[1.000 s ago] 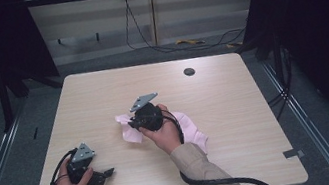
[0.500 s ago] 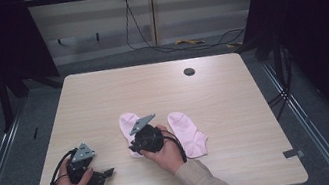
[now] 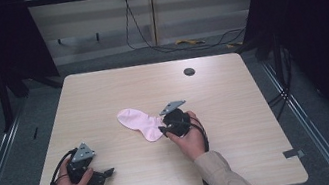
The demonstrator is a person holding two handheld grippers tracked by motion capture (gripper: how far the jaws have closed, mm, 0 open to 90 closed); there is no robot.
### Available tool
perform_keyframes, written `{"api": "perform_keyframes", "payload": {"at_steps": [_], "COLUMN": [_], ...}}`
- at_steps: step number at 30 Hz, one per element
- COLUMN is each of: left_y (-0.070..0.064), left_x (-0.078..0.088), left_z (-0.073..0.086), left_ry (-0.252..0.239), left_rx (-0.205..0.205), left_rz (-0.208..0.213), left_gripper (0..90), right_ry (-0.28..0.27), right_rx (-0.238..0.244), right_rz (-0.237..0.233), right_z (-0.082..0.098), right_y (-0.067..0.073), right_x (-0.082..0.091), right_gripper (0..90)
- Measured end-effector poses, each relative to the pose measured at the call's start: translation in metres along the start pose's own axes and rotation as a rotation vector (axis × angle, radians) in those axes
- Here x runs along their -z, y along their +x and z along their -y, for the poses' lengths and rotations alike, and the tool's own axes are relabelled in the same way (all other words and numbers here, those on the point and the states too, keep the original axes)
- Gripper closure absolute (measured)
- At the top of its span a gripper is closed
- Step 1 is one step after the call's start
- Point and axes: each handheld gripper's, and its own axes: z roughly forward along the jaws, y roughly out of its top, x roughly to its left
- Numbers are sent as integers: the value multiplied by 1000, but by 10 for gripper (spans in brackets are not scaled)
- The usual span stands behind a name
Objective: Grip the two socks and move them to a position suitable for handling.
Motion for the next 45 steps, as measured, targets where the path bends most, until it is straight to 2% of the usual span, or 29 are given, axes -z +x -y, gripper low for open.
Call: {"api": "perform_keyframes", "payload": {"at_steps": [2,3,5,8,9,10,11,13,14,15,16,19,21,23,26,32,37,39,45], "left_y": [0,0,0,0,0,0,0,0,0,0,0,0,0,0,0,0,0,0,0], "left_x": [0,0,0,0,0,0,0,0,0,0,0,0,0,0,0,0,0,0,0], "left_z": [0,0,0,0,0,0,0,0,0,0,0,0,0,0,0,0,0,0,0], "left_ry": [0,0,0,0,0,0,0,1,0,0,0,0,0,0,-1,-1,-1,-1,-1], "left_rx": [0,0,0,-1,-1,0,0,-2,-1,-1,-1,-2,0,-1,0,-7,-6,-6,-5], "left_rz": [0,0,0,-2,-2,0,0,-2,-2,-2,-2,-2,0,-2,-1,-3,-3,-3,-2], "left_gripper": [0,0,0,0,0,0,0,0,0,0,0,0,0,0,0,0,0,0,0], "right_ry": [-12,-12,-25,-25,-25,-10,-10,-3,-11,-11,-32,-22,-21,-38,-87,-114,-153,-158,-212], "right_rx": [-29,-29,-60,-120,-120,-162,-162,-192,-203,-203,-195,-199,-201,-209,-202,-155,-131,-122,-47], "right_rz": [16,16,32,54,54,90,90,119,108,108,103,86,78,72,58,11,-39,-46,-142], "right_z": [6,6,16,28,28,37,37,44,51,51,55,56,57,60,63,57,49,47,33], "right_y": [-2,-2,-8,-15,-15,-21,-21,-26,-30,-30,-33,-37,-39,-41,-43,-34,-24,-22,4], "right_x": [1,1,1,3,3,5,5,5,4,4,5,9,11,14,21,40,55,57,73], "right_gripper": [556,556,482,447,447,427,427,419,430,430,524,718,808,855,866,871,874,875,875]}}
